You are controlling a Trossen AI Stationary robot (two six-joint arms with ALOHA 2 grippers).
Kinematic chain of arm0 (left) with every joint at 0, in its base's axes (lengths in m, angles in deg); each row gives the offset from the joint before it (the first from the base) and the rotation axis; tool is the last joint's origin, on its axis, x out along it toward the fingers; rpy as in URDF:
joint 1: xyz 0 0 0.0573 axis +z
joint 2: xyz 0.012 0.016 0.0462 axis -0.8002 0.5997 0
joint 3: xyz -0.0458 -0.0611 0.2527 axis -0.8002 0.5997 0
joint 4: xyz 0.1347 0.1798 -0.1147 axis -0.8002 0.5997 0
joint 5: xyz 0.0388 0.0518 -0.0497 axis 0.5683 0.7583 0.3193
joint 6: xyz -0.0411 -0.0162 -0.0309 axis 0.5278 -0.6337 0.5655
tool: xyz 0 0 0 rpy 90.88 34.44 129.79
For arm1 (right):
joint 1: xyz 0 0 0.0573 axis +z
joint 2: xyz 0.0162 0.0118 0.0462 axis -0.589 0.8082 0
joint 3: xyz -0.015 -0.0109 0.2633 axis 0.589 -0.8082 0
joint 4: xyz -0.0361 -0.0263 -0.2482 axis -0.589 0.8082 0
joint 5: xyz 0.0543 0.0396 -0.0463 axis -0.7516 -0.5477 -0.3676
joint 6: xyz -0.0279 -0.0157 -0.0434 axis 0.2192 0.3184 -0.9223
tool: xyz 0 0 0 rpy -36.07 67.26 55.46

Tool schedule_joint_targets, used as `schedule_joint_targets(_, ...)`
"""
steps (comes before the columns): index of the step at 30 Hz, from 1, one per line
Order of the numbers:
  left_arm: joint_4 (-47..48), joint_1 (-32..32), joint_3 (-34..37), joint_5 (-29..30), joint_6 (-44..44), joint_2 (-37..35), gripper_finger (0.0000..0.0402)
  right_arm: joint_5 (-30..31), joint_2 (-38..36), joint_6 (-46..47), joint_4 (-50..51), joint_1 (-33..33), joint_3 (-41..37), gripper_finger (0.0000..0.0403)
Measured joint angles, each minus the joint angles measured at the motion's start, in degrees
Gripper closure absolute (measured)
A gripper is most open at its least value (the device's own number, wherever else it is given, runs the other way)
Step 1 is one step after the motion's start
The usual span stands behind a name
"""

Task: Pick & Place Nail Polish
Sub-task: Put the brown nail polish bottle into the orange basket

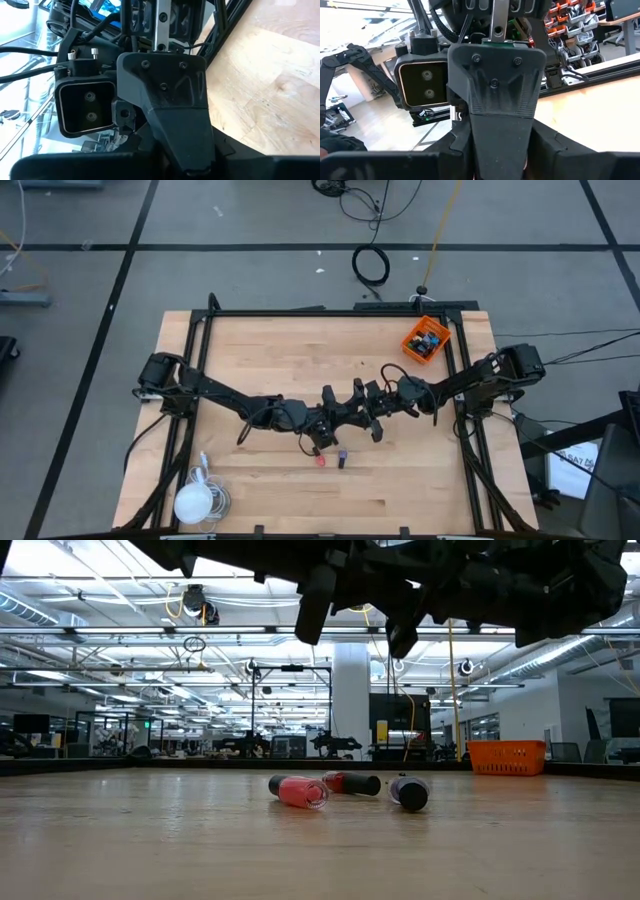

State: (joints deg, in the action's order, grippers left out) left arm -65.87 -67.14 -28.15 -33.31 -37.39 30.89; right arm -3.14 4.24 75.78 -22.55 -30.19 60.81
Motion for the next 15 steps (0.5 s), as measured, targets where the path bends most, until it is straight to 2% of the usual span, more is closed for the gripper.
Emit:
schedule_joint_targets(7,0.05,-1.63,-0.02,3.42,3.22,0.00,0.0290,-0.37,0.00,-0.75,0.54,-0.01,0.13,0.0293)
schedule_joint_targets(15,0.92,-5.02,0.11,15.73,10.16,-0.03,0.0287,-1.16,-0.17,-0.99,4.22,-2.14,0.13,0.0293)
